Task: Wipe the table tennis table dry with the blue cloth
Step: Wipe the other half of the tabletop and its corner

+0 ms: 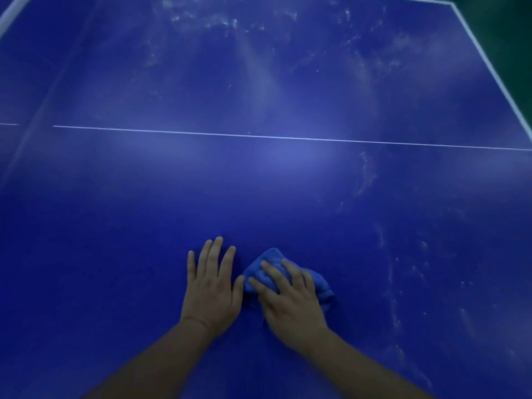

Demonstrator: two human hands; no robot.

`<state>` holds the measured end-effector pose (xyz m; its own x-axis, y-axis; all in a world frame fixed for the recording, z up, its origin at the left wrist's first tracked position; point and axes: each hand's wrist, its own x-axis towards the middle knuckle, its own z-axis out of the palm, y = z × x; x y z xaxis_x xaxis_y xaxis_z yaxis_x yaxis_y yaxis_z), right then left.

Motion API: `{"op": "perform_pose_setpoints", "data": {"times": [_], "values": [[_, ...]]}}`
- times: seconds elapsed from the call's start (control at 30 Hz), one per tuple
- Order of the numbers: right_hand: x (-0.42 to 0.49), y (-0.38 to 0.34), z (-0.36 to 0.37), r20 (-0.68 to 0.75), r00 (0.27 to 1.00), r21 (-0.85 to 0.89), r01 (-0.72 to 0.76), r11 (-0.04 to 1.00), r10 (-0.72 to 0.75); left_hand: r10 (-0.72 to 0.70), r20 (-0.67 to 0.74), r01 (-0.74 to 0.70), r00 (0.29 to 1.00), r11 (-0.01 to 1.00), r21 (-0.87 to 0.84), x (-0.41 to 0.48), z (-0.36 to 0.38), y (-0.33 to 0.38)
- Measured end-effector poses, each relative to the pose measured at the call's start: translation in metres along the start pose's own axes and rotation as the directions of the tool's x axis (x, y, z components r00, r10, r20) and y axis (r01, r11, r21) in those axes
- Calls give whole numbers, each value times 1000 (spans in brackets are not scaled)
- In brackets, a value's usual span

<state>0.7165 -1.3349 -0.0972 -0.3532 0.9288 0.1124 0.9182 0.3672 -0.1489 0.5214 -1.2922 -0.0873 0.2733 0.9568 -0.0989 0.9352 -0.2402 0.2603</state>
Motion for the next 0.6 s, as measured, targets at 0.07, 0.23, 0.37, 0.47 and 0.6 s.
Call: {"op": "perform_pose_setpoints", "data": {"times": [0.07, 0.23, 0.37, 0.47, 0.6], "values": [[40, 49, 3, -20, 997, -49, -70, 996, 69, 28, -6, -28, 1000, 1000, 11, 25, 2, 11], [114, 186, -18, -77, 698, 29, -712, 701, 712, 7, 58, -11, 998, 998, 57, 96, 4, 47], [95, 173, -17, -172, 628, 35, -766, 642, 759, -88, 119, 74, 989, 990, 118, 123, 7, 63], [85, 107, 3, -125, 876, -33, -473, 880, 466, -77, 75, 65, 994, 987, 145, 120, 15, 62], [125, 119, 9, -90, 948, -24, -307, 951, 304, -51, 59, 42, 997, 987, 152, 124, 21, 57]]}}
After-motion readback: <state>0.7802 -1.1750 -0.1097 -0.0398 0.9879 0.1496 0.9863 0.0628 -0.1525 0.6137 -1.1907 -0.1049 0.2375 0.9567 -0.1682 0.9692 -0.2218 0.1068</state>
